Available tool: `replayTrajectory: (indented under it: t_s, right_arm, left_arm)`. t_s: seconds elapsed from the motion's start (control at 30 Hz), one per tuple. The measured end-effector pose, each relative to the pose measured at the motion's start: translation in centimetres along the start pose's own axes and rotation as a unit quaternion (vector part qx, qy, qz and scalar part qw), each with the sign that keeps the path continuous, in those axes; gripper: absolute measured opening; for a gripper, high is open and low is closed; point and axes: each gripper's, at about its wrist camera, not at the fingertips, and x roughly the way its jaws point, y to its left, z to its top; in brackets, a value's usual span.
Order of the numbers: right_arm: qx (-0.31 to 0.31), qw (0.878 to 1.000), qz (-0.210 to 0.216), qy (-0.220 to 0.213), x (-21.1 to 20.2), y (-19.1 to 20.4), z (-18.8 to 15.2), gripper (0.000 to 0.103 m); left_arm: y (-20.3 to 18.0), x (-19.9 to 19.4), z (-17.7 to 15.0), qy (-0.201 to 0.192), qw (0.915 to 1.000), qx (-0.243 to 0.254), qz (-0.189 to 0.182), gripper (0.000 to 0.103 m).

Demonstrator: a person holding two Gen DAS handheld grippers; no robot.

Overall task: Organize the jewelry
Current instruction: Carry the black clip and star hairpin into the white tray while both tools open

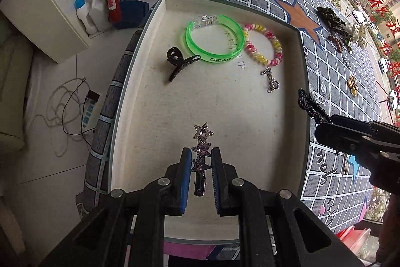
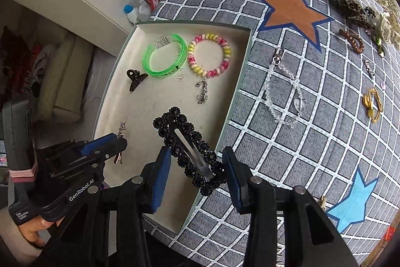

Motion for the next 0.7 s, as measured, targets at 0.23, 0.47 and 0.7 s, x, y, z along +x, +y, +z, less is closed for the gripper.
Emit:
replayTrajectory:
  t_s: [0.23, 0.47, 0.7]
  right_arm:
    - [-0.004, 0.999, 0.005, 0.037, 4.5, 1.8, 2.5, 0.046]
    - [-0.003, 0.999, -0.011, 0.044, 7.0, 2.4, 4.4, 0.046]
    - [0.005, 0.999, -0.028, 0.043, 8.1, 2.3, 5.5, 0.046]
  left_arm:
    - [0.7, 1.4, 0.8, -0.003, 0.9999, 0.000, 0.013, 0.022]
    - [0.7, 2.1, 1.9, -0.011, 0.9998, 0.002, 0.017, 0.022]
    - [0.4, 2.8, 2.2, -0.011, 0.9996, 0.005, 0.027, 0.022]
